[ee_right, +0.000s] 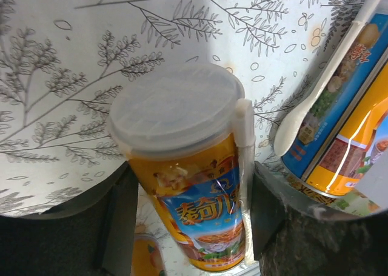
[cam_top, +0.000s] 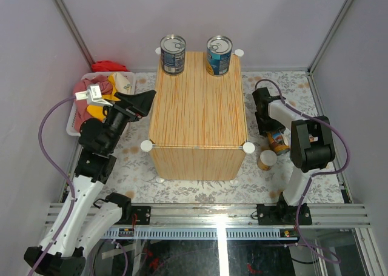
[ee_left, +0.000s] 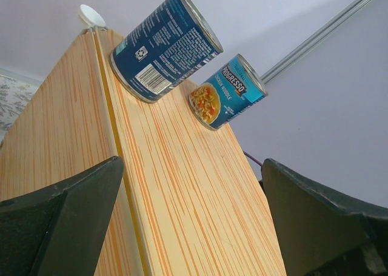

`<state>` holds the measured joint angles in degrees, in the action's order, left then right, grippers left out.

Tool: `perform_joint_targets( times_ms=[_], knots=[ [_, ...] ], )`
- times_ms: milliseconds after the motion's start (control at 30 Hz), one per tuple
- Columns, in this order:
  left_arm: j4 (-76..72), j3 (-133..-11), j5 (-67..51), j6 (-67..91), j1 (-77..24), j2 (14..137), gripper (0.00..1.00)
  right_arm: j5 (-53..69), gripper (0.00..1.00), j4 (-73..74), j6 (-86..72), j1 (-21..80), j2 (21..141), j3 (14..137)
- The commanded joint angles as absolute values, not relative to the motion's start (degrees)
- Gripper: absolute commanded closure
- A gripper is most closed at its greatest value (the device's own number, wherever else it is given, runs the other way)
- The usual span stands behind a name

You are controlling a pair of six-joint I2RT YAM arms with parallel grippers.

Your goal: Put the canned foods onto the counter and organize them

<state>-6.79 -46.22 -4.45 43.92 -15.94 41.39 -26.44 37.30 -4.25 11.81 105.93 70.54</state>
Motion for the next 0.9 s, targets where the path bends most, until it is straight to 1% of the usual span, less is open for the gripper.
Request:
perform_joint_targets(
  times_ms=[0,67,100,300,400,533,567,867],
  knots=[
    [-8.1,-45.8,-2.4,44.1,-15.5,39.8,0.04,-17.8,0.59,37.0,-8.3,11.9,105.7,73.1],
    [-7.7,-46.0,-2.3,44.1,-15.5,39.5,0.04,-16.6,0.71,37.1,-9.0,11.9,105.4,73.4],
    [-7.5,-46.1,-2.3,44.1,-15.5,39.5,0.03,-16.1,0.75,37.2,-9.3,11.8,105.1,73.6],
    [-6.3,-46.8,-2.4,44.0,-15.5,39.3,0.04,-13.8,0.85,36.5,-10.8,11.6,102.0,73.8],
    [-6.4,-46.7,-2.6,44.5,-15.5,39.2,0.04,-13.5,0.87,35.8,-11.3,11.7,100.2,73.5],
    [-6.3,-46.7,-2.6,44.6,-15.5,39.1,0.04,-13.4,0.93,33.9,-12.0,11.6,98.1,72.5],
    [-6.2,-46.9,-2.5,44.6,-15.5,39.0,0.04,-13.7,0.99,33.4,-12.4,11.6,97.4,72.1],
    [-5.8,-47.4,-2.5,44.6,-15.5,39.1,0.04,-15.3,1.0,25.8,-13.8,11.7,89.3,68.4]
  ],
)
